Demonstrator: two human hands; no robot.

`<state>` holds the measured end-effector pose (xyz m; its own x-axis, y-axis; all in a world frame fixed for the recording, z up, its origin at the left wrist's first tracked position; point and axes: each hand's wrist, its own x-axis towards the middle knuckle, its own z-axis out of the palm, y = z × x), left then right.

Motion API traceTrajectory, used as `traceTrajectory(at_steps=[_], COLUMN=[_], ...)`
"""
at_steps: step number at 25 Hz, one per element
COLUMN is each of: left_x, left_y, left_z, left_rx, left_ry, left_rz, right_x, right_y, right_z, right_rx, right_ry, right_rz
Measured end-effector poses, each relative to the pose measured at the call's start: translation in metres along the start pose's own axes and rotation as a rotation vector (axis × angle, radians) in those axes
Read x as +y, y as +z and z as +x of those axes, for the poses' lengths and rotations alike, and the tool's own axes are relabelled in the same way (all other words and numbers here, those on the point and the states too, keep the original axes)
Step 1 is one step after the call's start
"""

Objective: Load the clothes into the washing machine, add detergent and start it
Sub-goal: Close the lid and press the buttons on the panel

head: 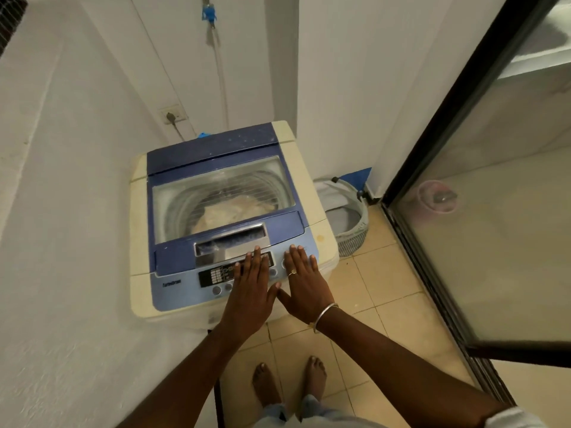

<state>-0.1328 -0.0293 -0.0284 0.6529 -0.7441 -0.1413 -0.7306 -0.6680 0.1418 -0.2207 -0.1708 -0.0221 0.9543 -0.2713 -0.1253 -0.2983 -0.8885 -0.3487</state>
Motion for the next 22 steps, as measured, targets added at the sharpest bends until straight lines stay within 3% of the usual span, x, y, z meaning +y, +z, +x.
traceTrajectory(at_steps=[6, 22], left_x=[0.002, -0.015], left_y=[0.005, 0.002], left_z=[0.008, -0.014], left_rx=[0.045, 0.034], left_ry=[0.067, -0.04], left_rz=[-0.021, -0.007], right_x=[0.01, -0.009], right_y=[0.004, 0.01], right_z=[-0.001, 0.0], right_rx=[0.01, 0.017], right_ry=[0.018, -0.042], right_rz=[0.031, 0.009])
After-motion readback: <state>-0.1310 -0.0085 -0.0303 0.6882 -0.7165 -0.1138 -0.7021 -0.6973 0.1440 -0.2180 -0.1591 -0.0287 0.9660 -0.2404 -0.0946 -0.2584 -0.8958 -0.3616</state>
